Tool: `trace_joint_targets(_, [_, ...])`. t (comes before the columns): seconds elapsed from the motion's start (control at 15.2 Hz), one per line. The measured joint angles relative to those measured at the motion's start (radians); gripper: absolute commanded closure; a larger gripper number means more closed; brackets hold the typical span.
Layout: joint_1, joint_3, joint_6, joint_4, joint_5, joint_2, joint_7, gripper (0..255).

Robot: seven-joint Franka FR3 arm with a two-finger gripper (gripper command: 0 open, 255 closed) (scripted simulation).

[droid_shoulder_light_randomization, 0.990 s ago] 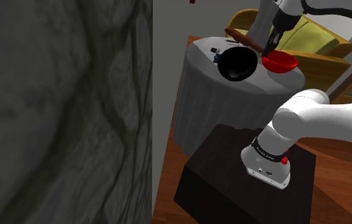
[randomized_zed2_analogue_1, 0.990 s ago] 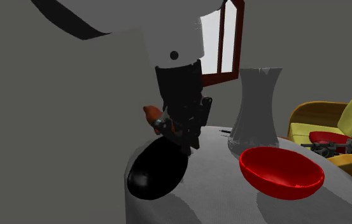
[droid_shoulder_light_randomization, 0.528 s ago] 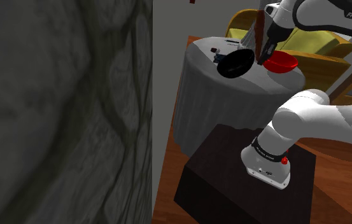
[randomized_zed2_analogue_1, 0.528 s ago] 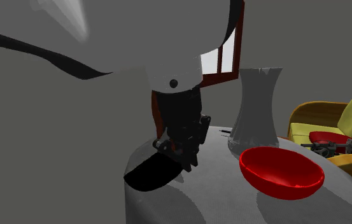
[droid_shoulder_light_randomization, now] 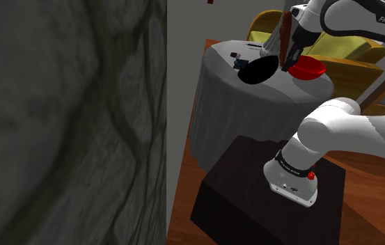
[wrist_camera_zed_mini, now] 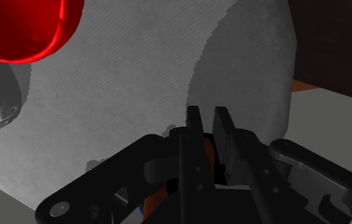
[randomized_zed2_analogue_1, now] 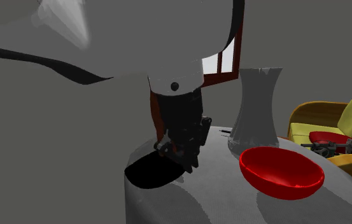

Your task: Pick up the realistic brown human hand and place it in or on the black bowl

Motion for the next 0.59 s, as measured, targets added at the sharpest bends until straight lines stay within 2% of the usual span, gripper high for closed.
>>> trace_joint_targets(0.4, [0.003,0.000,0.001,-0.009,0.004,0.004,0.001,0])
trace_joint_targets(0.59, [0.013,0.026,-0.059,0.062,0.028,0.016,-0.002,0])
